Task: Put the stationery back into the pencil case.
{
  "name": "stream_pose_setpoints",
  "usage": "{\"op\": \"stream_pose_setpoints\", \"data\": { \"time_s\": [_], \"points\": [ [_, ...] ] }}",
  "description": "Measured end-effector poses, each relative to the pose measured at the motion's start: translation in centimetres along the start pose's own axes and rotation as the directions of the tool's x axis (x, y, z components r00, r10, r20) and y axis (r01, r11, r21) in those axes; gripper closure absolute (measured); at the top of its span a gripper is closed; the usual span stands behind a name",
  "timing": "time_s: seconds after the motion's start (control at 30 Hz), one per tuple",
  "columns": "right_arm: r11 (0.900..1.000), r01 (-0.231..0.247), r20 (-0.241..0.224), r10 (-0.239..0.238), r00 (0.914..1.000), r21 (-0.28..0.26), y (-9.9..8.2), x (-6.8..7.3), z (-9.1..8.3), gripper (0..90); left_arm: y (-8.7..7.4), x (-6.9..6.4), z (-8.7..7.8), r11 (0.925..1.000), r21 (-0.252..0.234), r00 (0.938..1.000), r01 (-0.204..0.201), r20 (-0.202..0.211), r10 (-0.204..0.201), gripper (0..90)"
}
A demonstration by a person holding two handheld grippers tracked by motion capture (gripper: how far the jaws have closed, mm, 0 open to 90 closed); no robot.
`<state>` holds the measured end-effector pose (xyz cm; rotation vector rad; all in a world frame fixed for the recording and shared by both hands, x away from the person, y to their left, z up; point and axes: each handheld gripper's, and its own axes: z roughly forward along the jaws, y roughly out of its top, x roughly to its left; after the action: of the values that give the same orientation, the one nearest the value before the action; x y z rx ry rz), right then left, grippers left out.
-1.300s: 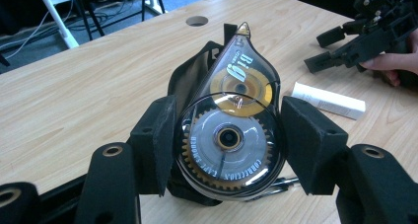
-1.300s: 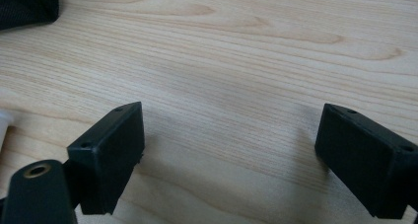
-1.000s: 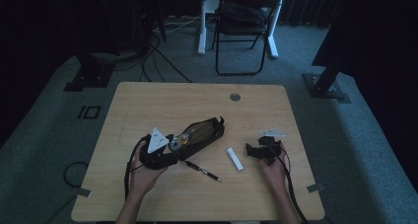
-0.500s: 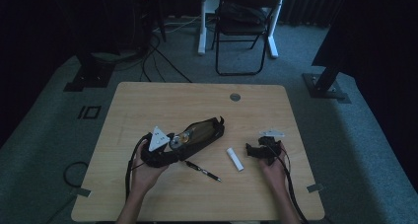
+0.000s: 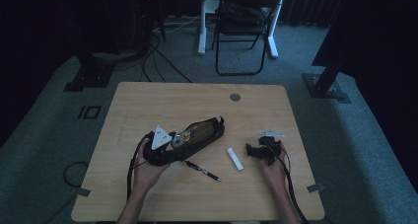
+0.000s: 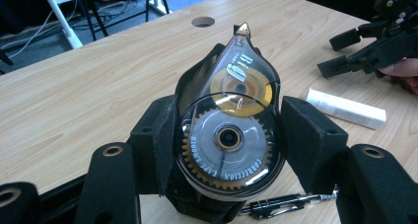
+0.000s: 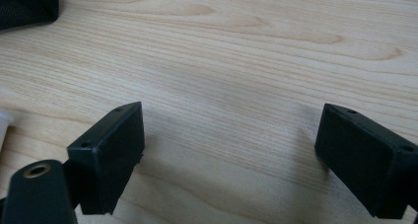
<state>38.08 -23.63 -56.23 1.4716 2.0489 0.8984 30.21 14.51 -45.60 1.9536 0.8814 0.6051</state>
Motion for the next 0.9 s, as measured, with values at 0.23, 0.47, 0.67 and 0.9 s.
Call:
{"op": "stream_pose_setpoints", "data": {
  "time_s": [0.23, 0.47, 0.67, 0.9],
  "points": [
    [1.0000, 0.000, 0.000, 0.000, 1.0000, 0.000, 0.0, 0.0, 0.0, 11.4, 0.0, 0.1, 0.5, 1.0000, 0.004, 1.0000, -0.001, 0.000, 0.001, 41.6],
    [1.0000, 0.000, 0.000, 0.000, 1.0000, 0.000, 0.0, 0.0, 0.0, 11.4, 0.0, 0.3, 1.0, 1.0000, 0.002, 1.0000, 0.007, -0.004, -0.007, 41.6],
    [1.0000, 0.000, 0.000, 0.000, 1.0000, 0.000, 0.0, 0.0, 0.0, 11.4, 0.0, 0.5, 1.4, 0.9999, 0.009, 0.9999, 0.010, -0.008, -0.010, 41.6],
    [1.0000, 0.000, 0.000, 0.000, 1.0000, 0.000, 0.0, 0.0, 0.0, 11.4, -0.1, 0.7, 1.9, 0.9998, 0.010, 0.9997, 0.019, -0.013, -0.018, 41.6]
  ]
}}
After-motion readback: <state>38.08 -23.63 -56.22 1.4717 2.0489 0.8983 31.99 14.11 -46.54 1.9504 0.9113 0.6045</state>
